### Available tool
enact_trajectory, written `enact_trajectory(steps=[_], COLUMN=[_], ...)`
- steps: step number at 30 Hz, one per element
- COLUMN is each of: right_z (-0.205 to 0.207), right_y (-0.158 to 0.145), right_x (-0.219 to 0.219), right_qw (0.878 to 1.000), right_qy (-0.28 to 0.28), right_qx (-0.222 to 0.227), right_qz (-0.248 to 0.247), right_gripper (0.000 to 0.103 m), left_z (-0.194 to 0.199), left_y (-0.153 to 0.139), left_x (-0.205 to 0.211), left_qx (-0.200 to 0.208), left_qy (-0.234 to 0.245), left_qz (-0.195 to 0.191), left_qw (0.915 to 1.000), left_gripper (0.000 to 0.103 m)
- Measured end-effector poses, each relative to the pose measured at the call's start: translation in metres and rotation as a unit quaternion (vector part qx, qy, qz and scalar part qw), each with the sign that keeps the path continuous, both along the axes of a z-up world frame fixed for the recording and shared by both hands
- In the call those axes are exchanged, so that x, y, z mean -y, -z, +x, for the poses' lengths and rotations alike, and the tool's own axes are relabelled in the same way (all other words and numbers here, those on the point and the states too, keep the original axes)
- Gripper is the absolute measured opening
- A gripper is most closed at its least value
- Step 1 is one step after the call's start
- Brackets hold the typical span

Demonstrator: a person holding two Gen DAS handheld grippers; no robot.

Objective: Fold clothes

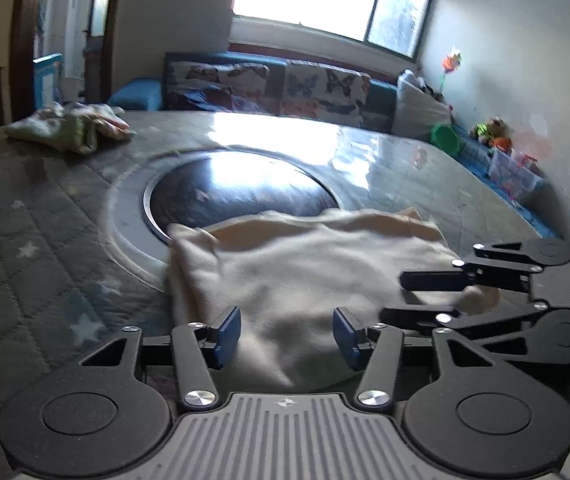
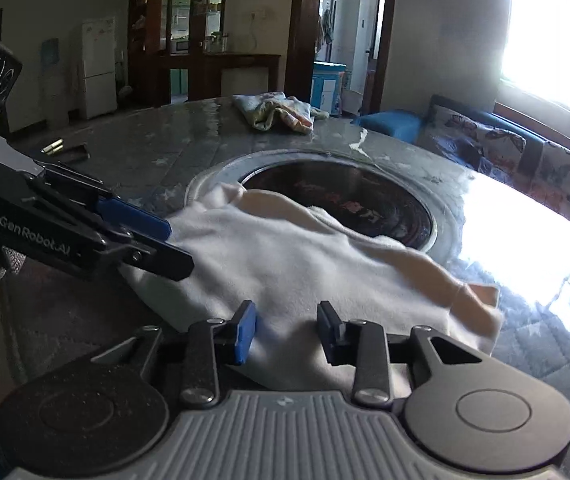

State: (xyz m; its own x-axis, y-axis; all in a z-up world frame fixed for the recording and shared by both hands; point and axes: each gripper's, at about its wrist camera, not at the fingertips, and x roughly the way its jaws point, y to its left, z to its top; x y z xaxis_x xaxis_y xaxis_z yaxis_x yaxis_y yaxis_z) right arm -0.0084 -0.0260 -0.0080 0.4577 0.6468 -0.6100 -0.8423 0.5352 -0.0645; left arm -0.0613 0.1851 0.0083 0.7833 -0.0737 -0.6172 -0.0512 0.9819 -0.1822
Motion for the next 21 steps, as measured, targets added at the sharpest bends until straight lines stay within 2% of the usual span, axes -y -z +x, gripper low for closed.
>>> enact_trajectory(steps=[3,9,12,21], right_z=[-0.007,-0.030,-0.042,-0.058], right_y=[-0.008,-0.009,-0.006,0.010], right_x=[-0.005,-0.035,-0.055,-0.095], right_qw=[1.000,0.995,0.991,0.984], right_qy=[-0.019,-0.095,-0.128,-0.164], right_qx=[0.007,0.019,0.028,0.046], right_qz=[0.000,-0.019,-0.030,-0.056], right_gripper=[0.037,0.046,0.046,0.046], left_z=[-0.005,-0.004,-0.003,-0.002], left_y=[-0.005,0.000,0.003,0.007], left_x=[-0.015,-0.043,-0.054,-0.076], left_qx=[0.006,-0.021,-0.027,-0.039], left_qy=[-0.027,-0.079,-0.095,-0.119], left_qz=[-0.001,-0.021,-0.039,-0.093], left_qw=[0.9996,0.9964,0.9943,0.9877], left_gripper=[0.055,0.055,0.055,0.056])
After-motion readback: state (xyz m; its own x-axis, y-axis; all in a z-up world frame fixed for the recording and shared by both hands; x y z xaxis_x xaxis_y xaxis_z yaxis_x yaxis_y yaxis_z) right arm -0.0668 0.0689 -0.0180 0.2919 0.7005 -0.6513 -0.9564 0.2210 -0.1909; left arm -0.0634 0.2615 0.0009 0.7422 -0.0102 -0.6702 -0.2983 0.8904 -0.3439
